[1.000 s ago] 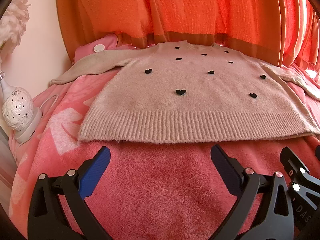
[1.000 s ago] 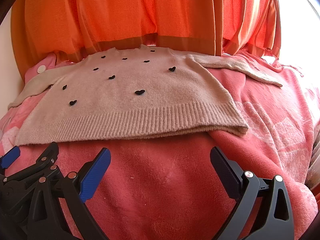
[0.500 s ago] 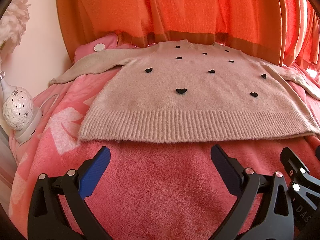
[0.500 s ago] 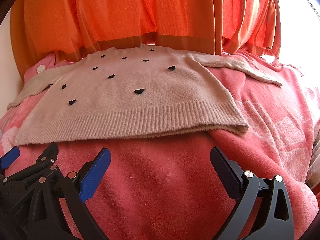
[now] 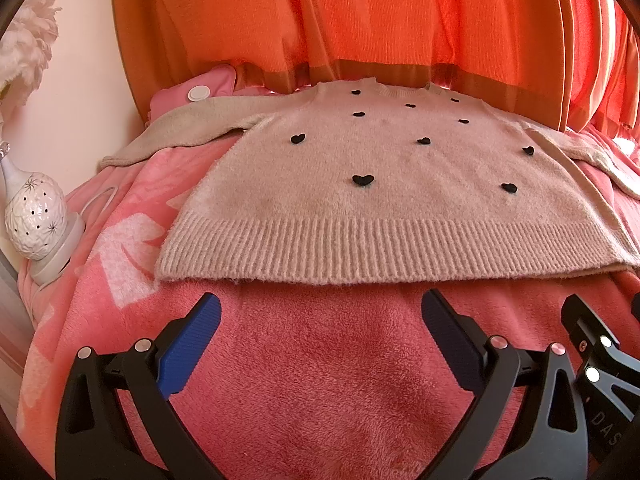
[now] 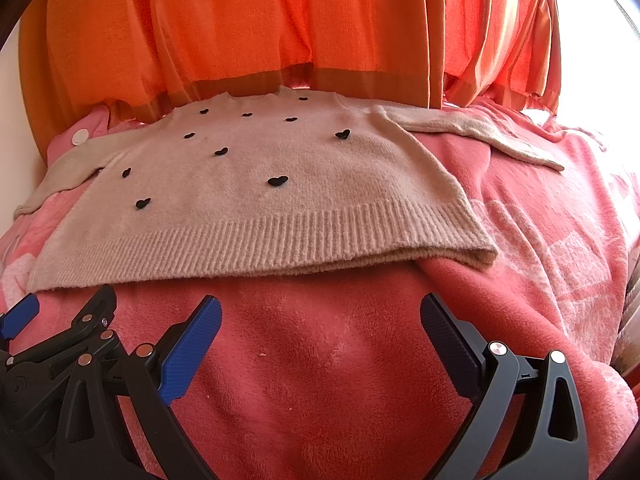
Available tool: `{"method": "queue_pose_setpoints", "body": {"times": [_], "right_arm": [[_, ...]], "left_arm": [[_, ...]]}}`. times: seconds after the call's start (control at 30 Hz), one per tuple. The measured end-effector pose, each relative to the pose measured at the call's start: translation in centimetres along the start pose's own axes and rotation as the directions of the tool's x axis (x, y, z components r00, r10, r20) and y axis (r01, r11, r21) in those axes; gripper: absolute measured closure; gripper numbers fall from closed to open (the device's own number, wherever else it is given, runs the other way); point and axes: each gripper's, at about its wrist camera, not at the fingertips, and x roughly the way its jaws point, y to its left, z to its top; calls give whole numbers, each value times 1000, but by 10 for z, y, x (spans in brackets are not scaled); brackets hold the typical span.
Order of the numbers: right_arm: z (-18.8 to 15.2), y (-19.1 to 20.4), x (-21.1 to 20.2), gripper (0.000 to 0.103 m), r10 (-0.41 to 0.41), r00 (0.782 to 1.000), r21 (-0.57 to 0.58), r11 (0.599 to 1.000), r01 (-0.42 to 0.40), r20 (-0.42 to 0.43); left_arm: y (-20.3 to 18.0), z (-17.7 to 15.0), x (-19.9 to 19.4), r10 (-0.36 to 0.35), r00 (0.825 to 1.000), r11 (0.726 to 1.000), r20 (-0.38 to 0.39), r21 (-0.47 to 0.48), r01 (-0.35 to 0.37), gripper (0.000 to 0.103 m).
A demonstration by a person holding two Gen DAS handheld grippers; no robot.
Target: Fold small clothes
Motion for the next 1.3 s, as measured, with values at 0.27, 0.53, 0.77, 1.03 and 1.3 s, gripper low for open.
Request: {"method": "queue_pose_setpoints", "body": {"times": [0.27,0.53,0.77,1.03,1.3], "right_arm": [[-2,0,1,5,-2,1000,1,1000,2,-3],[-3,-1,1,5,-2,1000,2,1000,2,-6],[17,-17,-3,5,92,994,24,996,-91,-53],[114,-166,19,5,116,993,331,936,-121,35],[149,-332,139,5,-61,993,646,755,113,-102]], "left_arm": [[0,-1,1,2,1000,1000,-3,1,-2,5],[0,-2,1,2,1000,1000,-5,1,-2,5],[6,7,-14,-66,997,998,29,-7,66,5],[19,69,-30,-157,980,987,122,-8,159,5],[-12,142,37,-209,976,974,69,-78,214,5]]}}
